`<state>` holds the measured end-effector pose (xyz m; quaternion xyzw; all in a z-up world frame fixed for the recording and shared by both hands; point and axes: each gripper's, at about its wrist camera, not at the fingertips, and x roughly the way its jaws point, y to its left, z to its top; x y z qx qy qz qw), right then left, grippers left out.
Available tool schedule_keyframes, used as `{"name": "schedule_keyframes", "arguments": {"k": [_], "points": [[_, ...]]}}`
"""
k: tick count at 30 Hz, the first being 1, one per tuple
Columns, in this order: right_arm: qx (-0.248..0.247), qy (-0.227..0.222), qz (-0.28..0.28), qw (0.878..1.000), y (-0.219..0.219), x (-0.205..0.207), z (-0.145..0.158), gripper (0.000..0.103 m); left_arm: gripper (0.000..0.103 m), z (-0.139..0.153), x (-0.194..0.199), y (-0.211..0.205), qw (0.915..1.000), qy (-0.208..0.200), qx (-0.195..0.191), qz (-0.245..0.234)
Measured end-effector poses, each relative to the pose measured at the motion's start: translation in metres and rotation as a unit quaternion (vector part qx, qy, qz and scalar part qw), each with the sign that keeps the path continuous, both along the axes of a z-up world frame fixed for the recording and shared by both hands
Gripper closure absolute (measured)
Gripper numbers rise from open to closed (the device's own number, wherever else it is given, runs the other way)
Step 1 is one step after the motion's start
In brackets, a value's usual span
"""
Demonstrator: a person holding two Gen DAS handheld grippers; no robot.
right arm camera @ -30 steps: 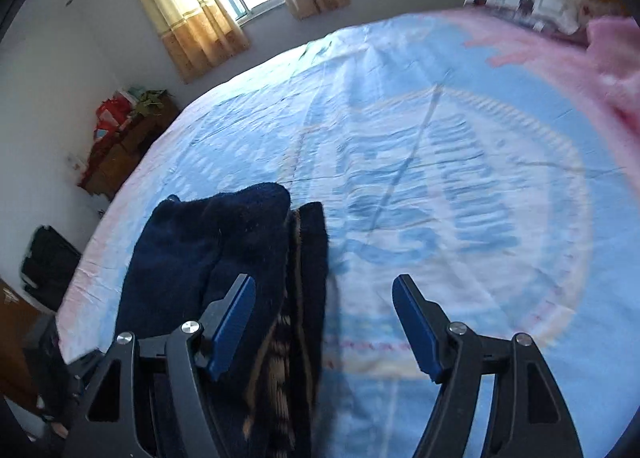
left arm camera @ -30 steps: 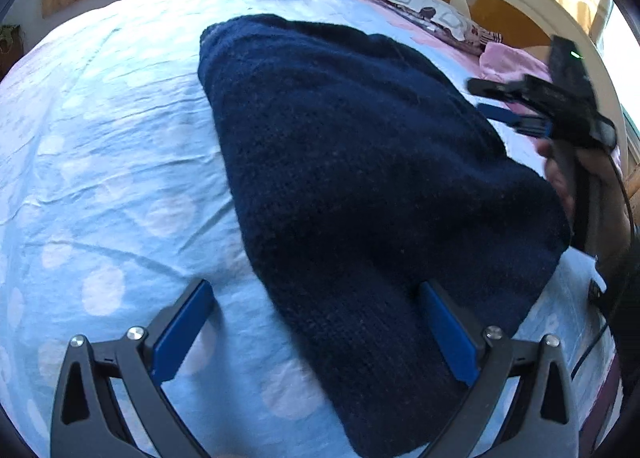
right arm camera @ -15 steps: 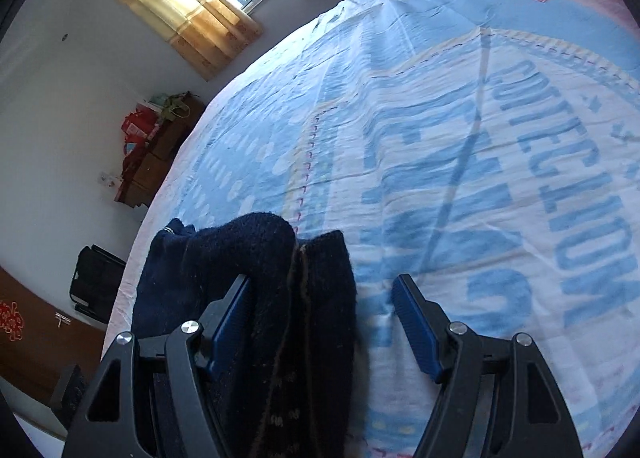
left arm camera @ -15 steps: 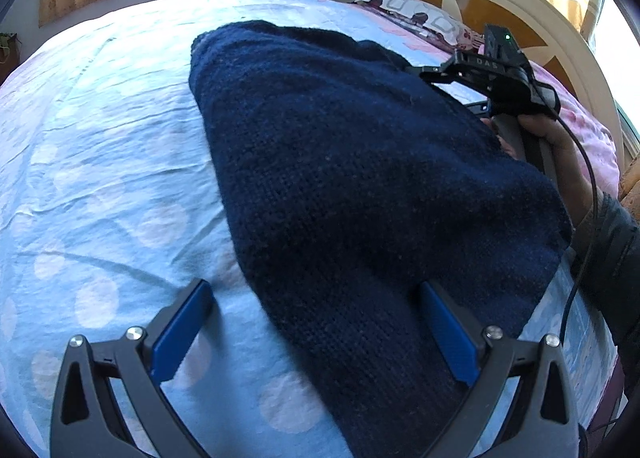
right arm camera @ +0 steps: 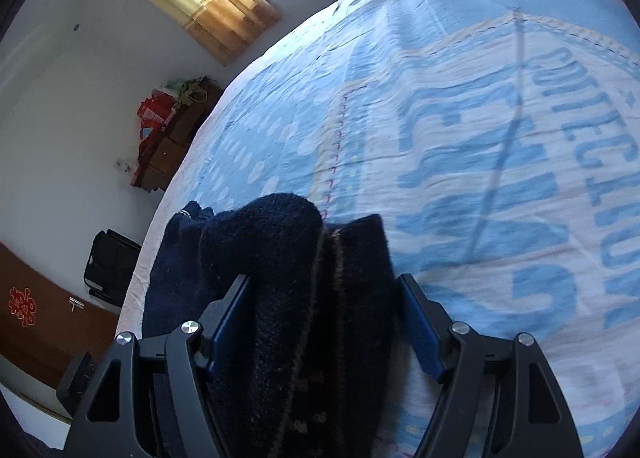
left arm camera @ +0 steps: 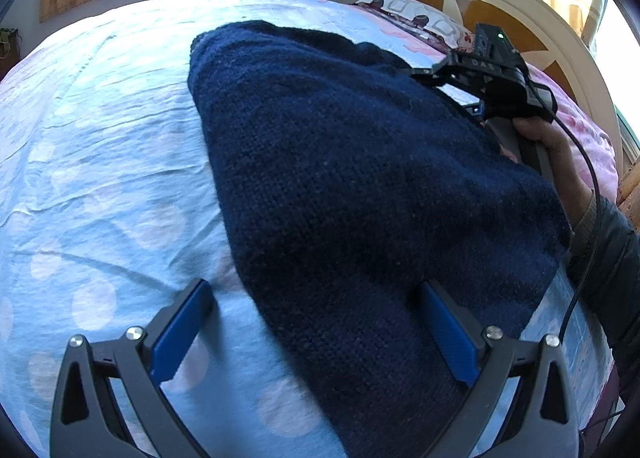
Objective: Fold small clothes
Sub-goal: 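Close both tools on the edge of the sweater bundle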
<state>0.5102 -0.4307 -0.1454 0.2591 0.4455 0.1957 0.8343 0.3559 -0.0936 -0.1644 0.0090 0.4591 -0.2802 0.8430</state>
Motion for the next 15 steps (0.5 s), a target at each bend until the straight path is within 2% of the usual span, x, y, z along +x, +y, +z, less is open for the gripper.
{"name": "schedule_keyframes", "arguments": {"k": [4,5,6,7,9,12,15], "points": [[-0.001,0.006,-0.001,1.000,0.005,0.005,-0.001,0.031,0.000,0.000,0.000,0.001,1.0000,0.001,-0.003,0.000],[0.002,0.008,0.004,1.000,0.007,0.005,0.000,0.031,0.009,0.002,-0.002,0.000,1.0000,-0.003,-0.007,-0.006],[0.006,0.010,0.007,1.000,0.008,0.005,0.000,0.041,0.026,0.003,-0.004,-0.001,0.9998,-0.006,-0.014,-0.016],[0.024,0.014,0.014,1.000,0.008,0.003,-0.002,0.051,0.027,0.005,-0.006,-0.002,0.9994,-0.008,-0.021,-0.025],[0.041,0.019,0.004,0.999,0.006,0.000,-0.005,0.058,0.033,0.005,-0.010,-0.006,0.9995,-0.021,-0.010,-0.022],[0.040,0.006,-0.011,0.999,0.007,-0.010,0.000,0.065,0.051,0.009,-0.013,-0.005,0.9992,-0.031,-0.011,-0.021],[0.026,-0.010,-0.026,0.999,0.013,-0.020,0.010,0.068,0.064,0.012,-0.014,0.001,0.9991,-0.037,-0.013,-0.014]]}}
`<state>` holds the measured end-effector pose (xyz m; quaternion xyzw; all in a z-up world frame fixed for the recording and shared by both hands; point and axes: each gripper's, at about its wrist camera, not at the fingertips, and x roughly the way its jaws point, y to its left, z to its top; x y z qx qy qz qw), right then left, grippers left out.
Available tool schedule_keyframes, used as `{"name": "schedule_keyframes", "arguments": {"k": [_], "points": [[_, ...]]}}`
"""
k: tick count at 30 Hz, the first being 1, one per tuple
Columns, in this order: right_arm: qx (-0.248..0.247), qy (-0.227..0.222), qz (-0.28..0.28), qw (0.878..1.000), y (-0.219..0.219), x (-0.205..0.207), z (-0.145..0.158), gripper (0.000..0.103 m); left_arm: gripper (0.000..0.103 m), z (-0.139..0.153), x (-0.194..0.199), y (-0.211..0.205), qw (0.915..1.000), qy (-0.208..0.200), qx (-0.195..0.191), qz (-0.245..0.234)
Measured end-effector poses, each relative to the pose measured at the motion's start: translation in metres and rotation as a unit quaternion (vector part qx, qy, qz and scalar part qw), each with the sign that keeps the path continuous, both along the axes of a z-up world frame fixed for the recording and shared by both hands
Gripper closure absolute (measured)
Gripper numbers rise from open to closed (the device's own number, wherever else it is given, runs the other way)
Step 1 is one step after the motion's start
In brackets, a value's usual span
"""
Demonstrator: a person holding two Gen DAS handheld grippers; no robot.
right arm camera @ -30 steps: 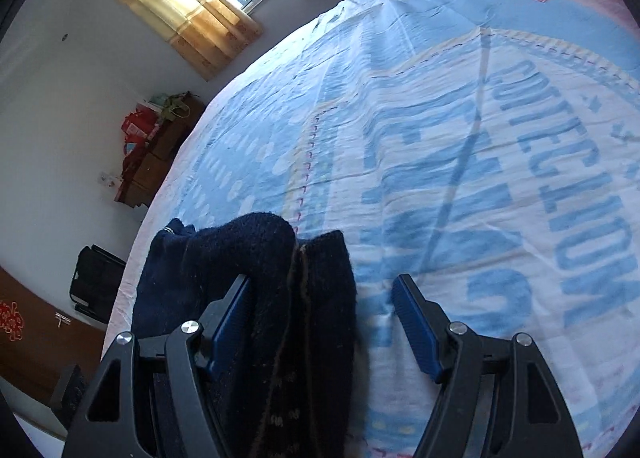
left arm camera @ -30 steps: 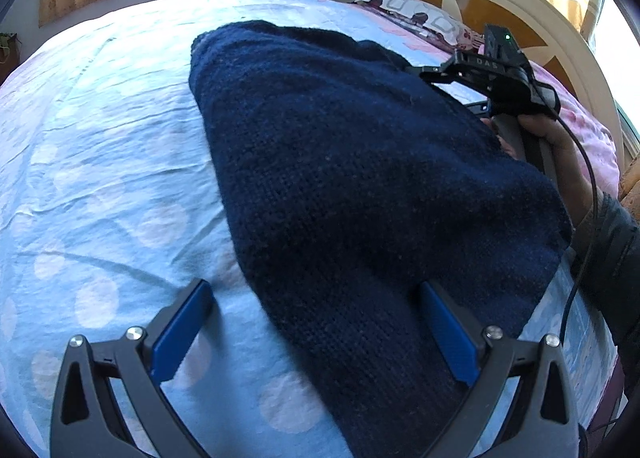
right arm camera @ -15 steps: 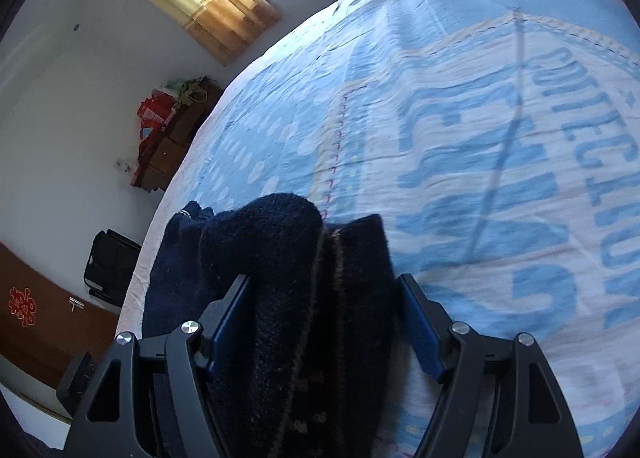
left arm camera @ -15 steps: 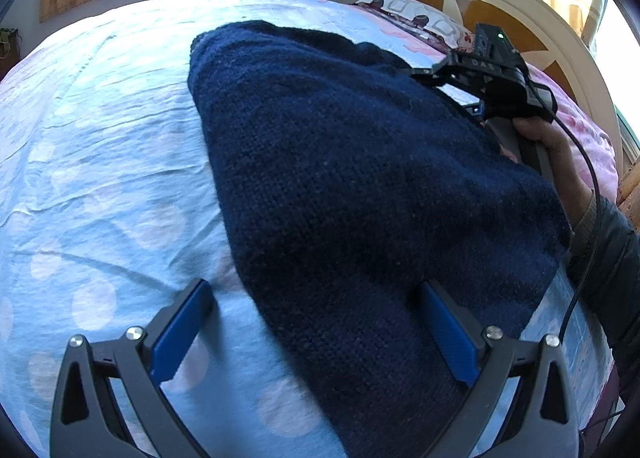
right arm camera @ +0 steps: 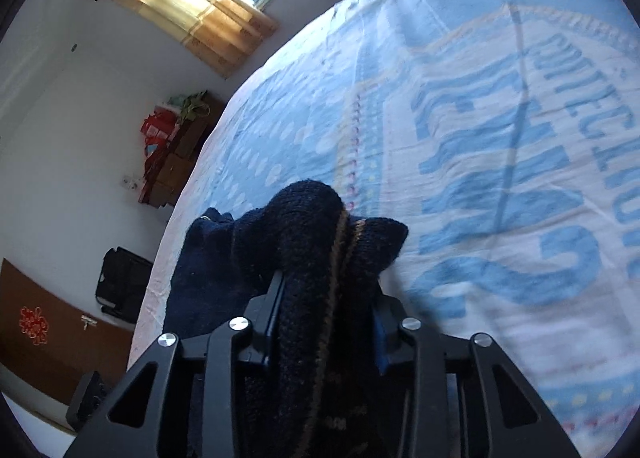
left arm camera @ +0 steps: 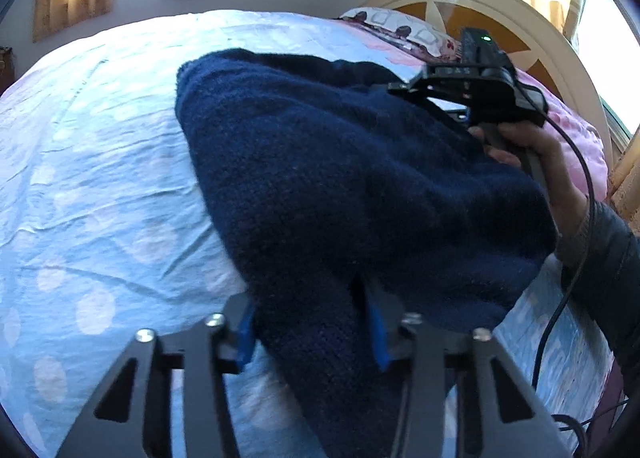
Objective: Fold small clothes
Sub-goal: 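Close both tools on the edge of the sweater bundle, then lift the held bundle edge with both tools and fold it over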
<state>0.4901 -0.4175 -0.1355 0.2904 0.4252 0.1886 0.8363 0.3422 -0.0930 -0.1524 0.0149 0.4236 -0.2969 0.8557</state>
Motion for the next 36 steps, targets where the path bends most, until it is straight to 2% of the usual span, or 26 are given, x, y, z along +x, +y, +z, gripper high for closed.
{"name": "schedule_keyframes", "arguments": {"k": [3,6,13,20,26,36], "points": [[0.005,-0.014,-0.010,1.000,0.004,-0.012,0.013,0.069,0.074,0.007,-0.004,0.006,0.9999,-0.010,0.000,0.005],[0.003,-0.025,-0.020,0.999,0.010,-0.025,0.027,0.071,0.078,0.016,-0.009,0.011,0.9997,-0.022,-0.006,0.008],[-0.008,-0.044,-0.014,0.999,0.035,-0.042,0.056,0.073,0.081,0.037,-0.026,0.032,0.9990,-0.031,-0.030,0.012],[0.006,-0.039,0.017,0.999,0.068,-0.048,0.063,0.075,0.081,0.059,-0.050,0.072,0.9973,-0.057,-0.032,0.032],[0.016,-0.051,0.057,0.997,0.119,-0.051,0.078,0.075,0.082,0.072,-0.066,0.116,0.9949,-0.076,-0.023,0.062],[0.047,-0.069,0.130,0.988,0.236,-0.042,0.096,0.075,0.082,0.093,-0.097,0.210,0.9828,-0.116,0.000,0.144]]}}
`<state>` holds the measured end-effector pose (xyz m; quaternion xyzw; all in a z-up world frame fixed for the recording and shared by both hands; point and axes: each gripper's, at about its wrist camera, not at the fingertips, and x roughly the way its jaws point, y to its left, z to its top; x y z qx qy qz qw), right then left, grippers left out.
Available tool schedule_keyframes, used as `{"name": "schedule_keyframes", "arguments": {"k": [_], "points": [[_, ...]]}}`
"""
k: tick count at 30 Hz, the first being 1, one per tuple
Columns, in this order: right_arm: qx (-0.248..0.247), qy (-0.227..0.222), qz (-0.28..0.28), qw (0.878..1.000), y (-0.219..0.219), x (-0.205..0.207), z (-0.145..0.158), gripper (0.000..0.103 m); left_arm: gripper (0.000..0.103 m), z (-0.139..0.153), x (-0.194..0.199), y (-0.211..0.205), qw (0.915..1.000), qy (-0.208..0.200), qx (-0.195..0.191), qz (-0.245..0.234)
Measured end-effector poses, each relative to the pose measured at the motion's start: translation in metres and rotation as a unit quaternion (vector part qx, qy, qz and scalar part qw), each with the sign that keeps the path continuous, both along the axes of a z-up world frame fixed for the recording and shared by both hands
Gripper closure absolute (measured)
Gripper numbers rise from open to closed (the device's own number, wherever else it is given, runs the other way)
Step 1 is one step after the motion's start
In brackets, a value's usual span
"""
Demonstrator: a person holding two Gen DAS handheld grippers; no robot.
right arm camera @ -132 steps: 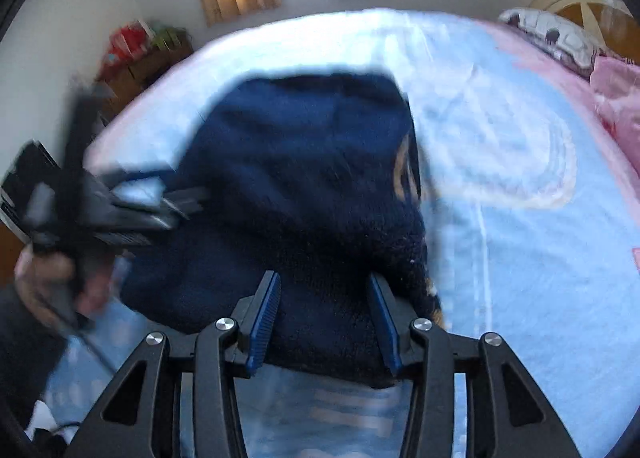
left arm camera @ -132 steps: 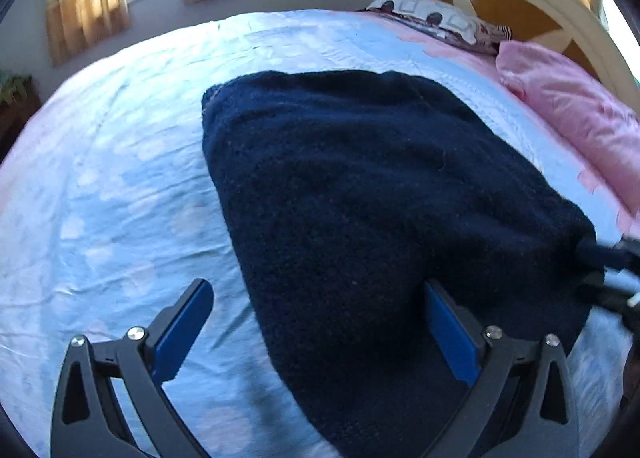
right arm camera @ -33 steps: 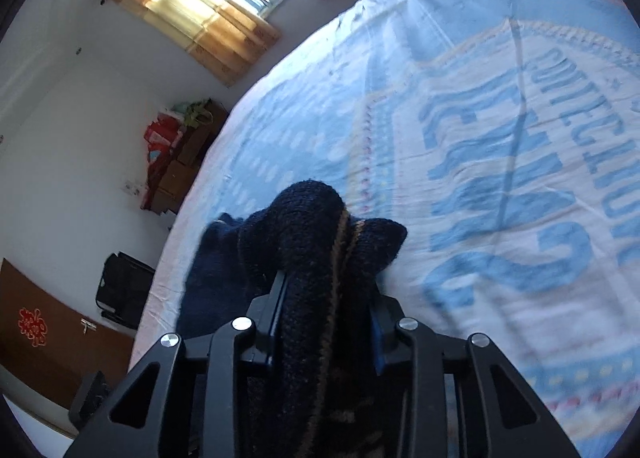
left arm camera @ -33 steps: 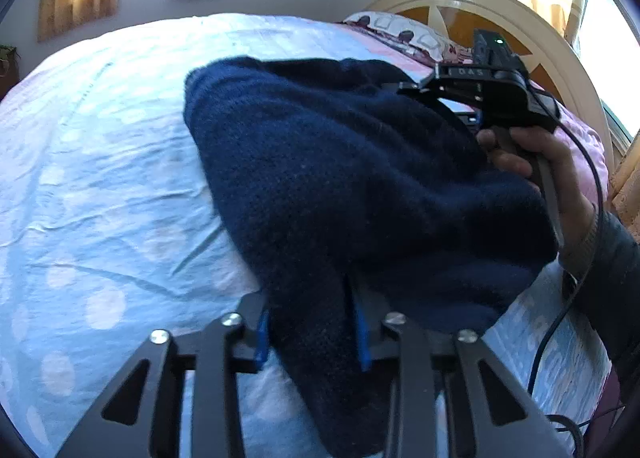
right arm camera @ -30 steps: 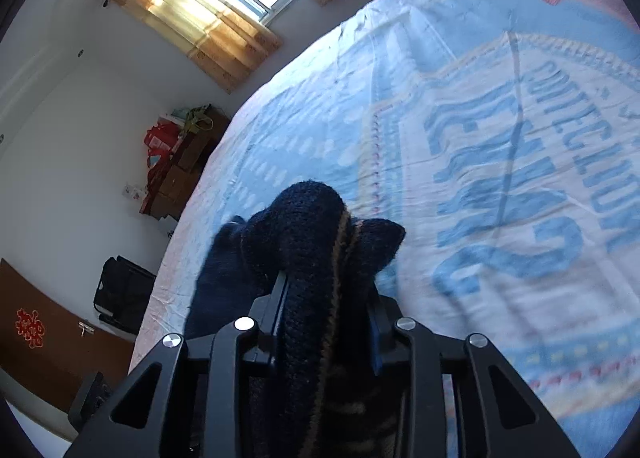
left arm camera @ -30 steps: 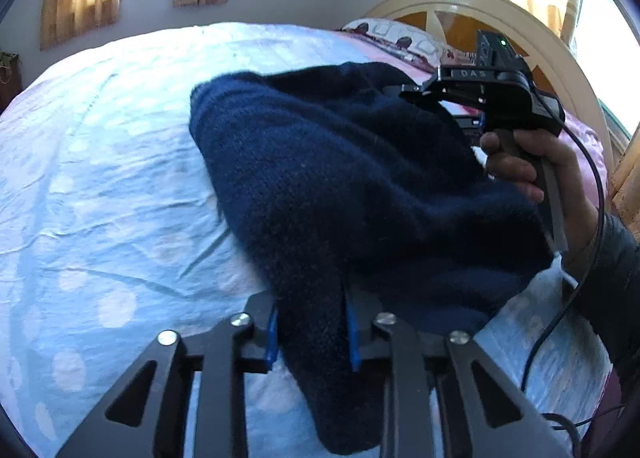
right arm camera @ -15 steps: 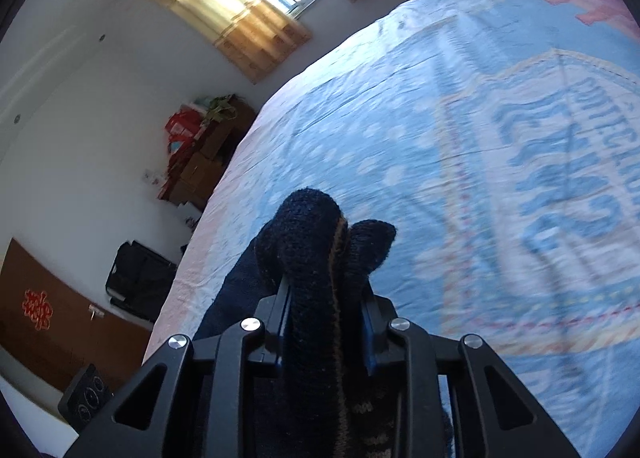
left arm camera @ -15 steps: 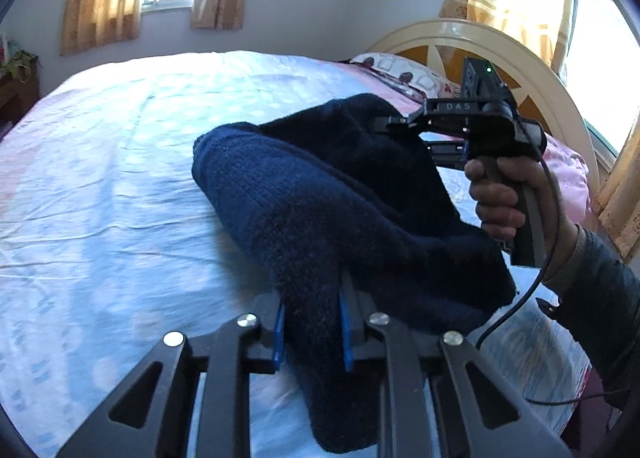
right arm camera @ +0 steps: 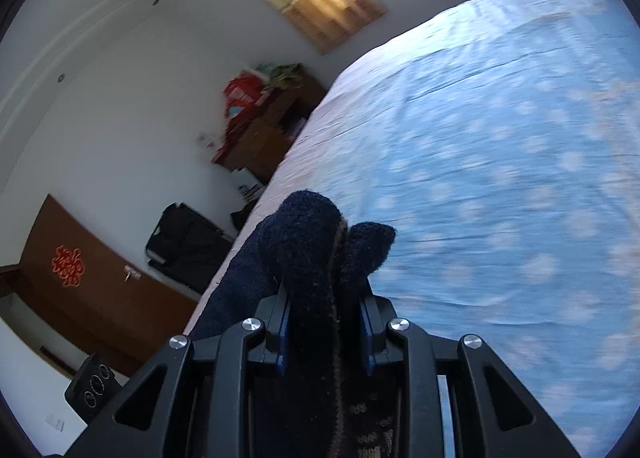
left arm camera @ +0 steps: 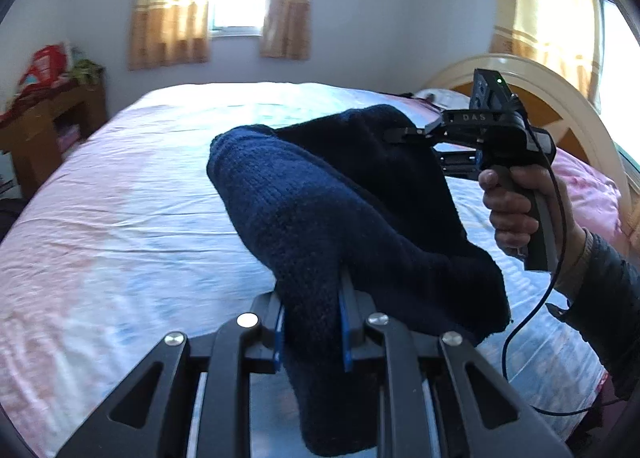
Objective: Fold small clothes
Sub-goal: 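Lift the held bundle edge with both tools and fold it over, then lay the folded bundle down on the bed with both tools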
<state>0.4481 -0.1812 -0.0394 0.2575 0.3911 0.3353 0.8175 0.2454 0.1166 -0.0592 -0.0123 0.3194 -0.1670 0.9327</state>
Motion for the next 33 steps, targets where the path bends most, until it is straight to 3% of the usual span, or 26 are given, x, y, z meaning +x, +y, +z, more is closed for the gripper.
{"name": "schedule_keyframes", "arguments": {"k": [12,22,26,29,33], "points": [[0.015,0.023,0.084,0.996,0.146,0.020,-0.020,0.075,0.082,-0.025,-0.030,0.100,0.9953,0.012,0.015,0.095],[-0.016,0.058,0.122,0.991,0.228,0.038,-0.066,0.077,0.082,-0.067,-0.037,0.131,0.9894,0.067,0.004,0.129],[-0.034,0.068,0.110,0.991,0.228,0.051,-0.077,0.077,0.070,-0.079,-0.034,0.126,0.9868,0.090,0.008,0.134],[-0.073,0.089,0.098,0.988,0.224,0.059,-0.092,0.075,0.068,-0.079,-0.032,0.127,0.9867,0.089,0.013,0.136],[-0.091,0.090,0.084,0.988,0.214,0.055,-0.098,0.071,0.049,-0.065,-0.033,0.137,0.9858,0.062,0.004,0.156]]}}
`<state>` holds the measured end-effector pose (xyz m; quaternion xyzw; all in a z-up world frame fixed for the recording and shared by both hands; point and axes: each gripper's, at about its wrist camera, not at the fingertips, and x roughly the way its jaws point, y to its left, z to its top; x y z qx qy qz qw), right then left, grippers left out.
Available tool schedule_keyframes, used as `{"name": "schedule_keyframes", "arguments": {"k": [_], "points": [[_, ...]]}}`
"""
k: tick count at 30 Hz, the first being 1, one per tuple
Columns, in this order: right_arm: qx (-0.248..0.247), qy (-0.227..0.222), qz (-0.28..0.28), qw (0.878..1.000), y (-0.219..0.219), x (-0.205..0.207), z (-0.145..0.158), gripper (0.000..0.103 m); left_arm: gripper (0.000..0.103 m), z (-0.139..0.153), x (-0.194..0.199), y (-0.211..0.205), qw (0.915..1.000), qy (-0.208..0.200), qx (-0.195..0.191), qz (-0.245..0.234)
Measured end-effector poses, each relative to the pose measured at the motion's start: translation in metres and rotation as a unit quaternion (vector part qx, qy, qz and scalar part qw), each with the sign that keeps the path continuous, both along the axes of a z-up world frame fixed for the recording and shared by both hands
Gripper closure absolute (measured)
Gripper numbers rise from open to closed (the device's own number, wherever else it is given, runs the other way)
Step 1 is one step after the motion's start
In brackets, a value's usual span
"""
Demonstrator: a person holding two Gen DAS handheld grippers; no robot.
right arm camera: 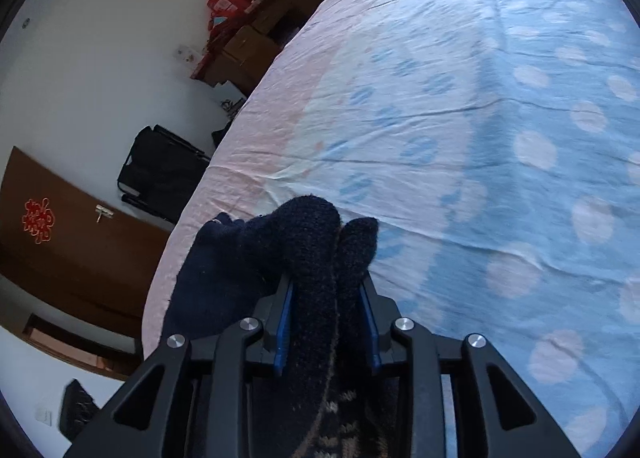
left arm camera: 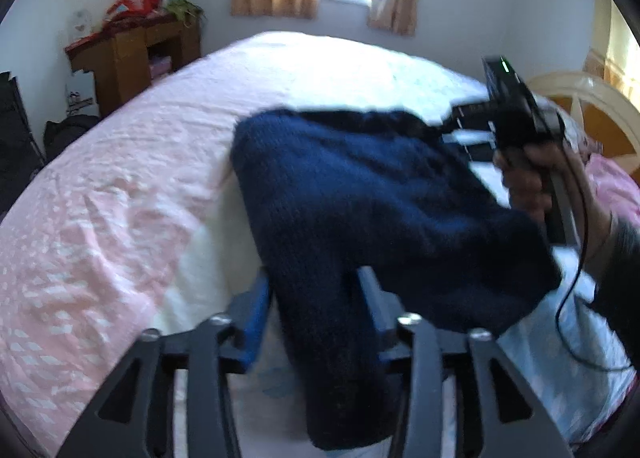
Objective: Fold small clothes
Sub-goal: 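Lay the folded bundle down on the bed with both tools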
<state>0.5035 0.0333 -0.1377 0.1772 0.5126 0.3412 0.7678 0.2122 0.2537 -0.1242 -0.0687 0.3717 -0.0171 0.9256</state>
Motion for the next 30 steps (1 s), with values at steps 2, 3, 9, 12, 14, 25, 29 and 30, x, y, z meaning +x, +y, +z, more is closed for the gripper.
{"name": "schedule_keyframes", "arguments": {"k": [2,3,9,12,14,25,29,30], "points": [[-0.008,-0.014,0.003,1.000,-0.002,-0.009,0.008,0.071,0.042,0.007,0.001,0.007,0.9997,-0.020,0.007,0.016],[-0.019,-0.034,0.010,0.999,-0.003,-0.017,0.017,0.070,0.036,0.011,0.002,0.010,0.9993,-0.029,0.007,0.022],[0.025,-0.084,0.115,0.990,-0.009,-0.088,0.058,0.068,0.028,0.008,0.030,0.007,0.9988,-0.024,0.028,0.032],[0.008,-0.087,0.186,0.979,0.003,-0.134,0.052,0.068,0.028,-0.008,0.049,0.004,0.9987,0.012,0.036,0.034],[-0.018,-0.066,0.191,0.979,0.003,-0.145,0.037,0.068,0.026,-0.012,0.049,-0.001,0.9988,0.027,0.024,0.033],[-0.099,-0.096,0.170,0.976,-0.018,-0.154,0.007,0.075,0.014,-0.021,0.051,-0.028,0.9927,0.061,0.099,0.033],[-0.100,-0.100,0.155,0.978,-0.027,-0.161,0.003,0.075,0.014,-0.018,0.041,-0.032,0.9916,0.055,0.113,0.032],[-0.106,-0.105,0.152,0.977,-0.029,-0.165,0.005,0.075,0.014,-0.018,0.039,-0.033,0.9912,0.055,0.117,0.031]]}}
